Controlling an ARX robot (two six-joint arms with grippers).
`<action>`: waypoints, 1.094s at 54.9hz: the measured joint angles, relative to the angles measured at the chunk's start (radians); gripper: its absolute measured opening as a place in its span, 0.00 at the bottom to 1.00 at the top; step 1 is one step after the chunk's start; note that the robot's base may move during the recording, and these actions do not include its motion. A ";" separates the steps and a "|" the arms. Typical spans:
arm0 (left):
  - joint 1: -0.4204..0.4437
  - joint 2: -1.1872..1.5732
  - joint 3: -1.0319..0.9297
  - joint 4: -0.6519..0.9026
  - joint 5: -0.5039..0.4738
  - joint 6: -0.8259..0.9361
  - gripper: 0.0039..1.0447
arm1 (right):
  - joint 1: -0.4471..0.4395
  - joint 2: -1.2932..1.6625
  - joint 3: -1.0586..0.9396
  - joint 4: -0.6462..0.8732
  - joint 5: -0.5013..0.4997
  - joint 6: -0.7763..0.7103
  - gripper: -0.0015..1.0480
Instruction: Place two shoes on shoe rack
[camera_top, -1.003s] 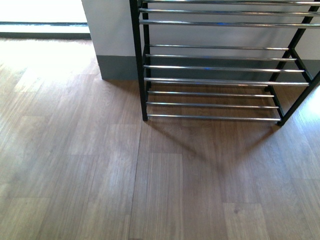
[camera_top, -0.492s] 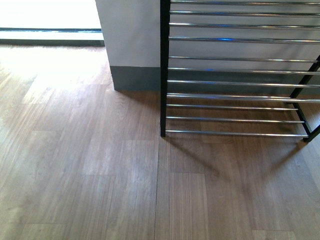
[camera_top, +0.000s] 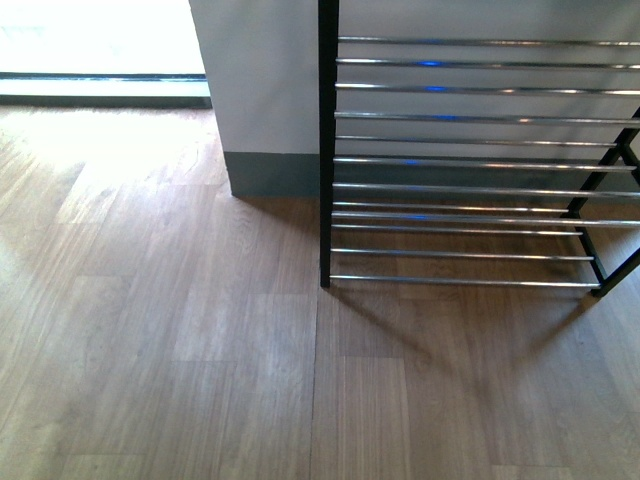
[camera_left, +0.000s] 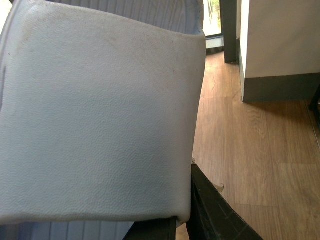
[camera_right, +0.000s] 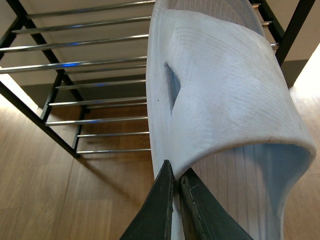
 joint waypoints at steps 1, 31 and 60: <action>0.000 0.000 0.000 0.000 0.000 0.000 0.02 | 0.000 0.000 0.000 0.000 0.000 0.000 0.02; 0.000 0.000 0.000 0.000 -0.001 0.000 0.02 | 0.000 0.000 0.000 -0.001 0.000 0.000 0.02; 0.000 0.000 0.000 0.000 0.000 0.000 0.02 | 0.348 0.047 0.328 -0.092 0.044 0.163 0.02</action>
